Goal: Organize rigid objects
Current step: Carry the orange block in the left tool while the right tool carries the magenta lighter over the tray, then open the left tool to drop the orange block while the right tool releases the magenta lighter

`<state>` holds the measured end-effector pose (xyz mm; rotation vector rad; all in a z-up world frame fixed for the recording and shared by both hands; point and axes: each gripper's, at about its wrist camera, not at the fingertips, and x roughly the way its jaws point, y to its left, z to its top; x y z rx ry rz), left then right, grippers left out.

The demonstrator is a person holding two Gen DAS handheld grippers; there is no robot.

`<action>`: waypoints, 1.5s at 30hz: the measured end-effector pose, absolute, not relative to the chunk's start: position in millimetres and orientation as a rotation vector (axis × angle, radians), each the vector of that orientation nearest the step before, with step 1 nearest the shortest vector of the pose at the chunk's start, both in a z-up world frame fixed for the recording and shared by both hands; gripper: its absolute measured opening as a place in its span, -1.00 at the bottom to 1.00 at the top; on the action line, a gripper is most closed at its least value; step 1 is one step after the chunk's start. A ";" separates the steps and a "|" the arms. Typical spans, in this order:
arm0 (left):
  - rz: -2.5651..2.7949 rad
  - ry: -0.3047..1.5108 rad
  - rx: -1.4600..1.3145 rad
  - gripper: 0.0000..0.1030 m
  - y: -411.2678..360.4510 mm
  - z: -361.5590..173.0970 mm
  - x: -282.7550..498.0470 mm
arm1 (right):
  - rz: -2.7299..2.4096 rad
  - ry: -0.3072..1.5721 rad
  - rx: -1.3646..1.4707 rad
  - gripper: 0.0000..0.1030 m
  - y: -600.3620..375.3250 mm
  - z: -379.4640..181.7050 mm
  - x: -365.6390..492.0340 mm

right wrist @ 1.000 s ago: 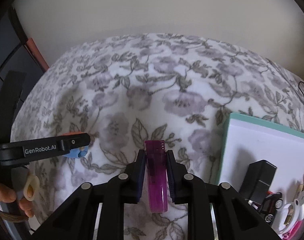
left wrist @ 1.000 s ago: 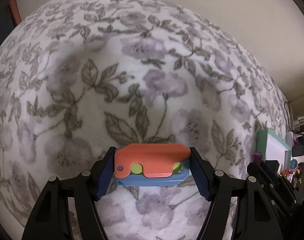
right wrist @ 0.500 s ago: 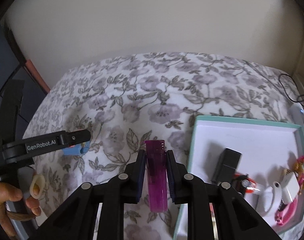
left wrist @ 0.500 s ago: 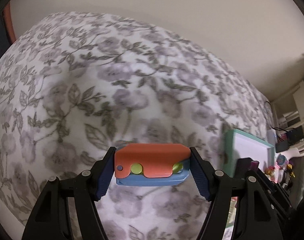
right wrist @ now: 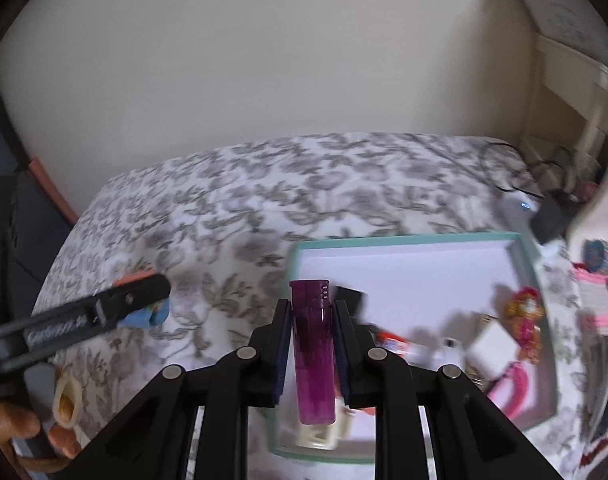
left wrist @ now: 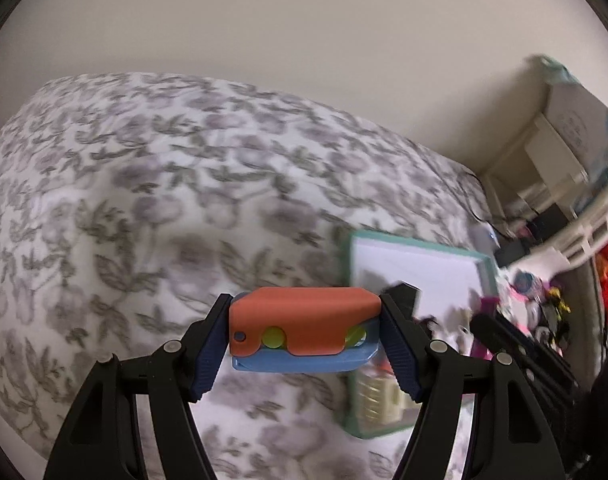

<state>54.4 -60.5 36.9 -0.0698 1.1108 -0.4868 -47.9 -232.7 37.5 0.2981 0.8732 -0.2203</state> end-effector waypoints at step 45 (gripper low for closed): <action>-0.670 1.264 0.359 0.41 -210.9 -42.0 -44.3 | -0.394 1.006 0.446 -0.58 -331.3 -1.5 -87.0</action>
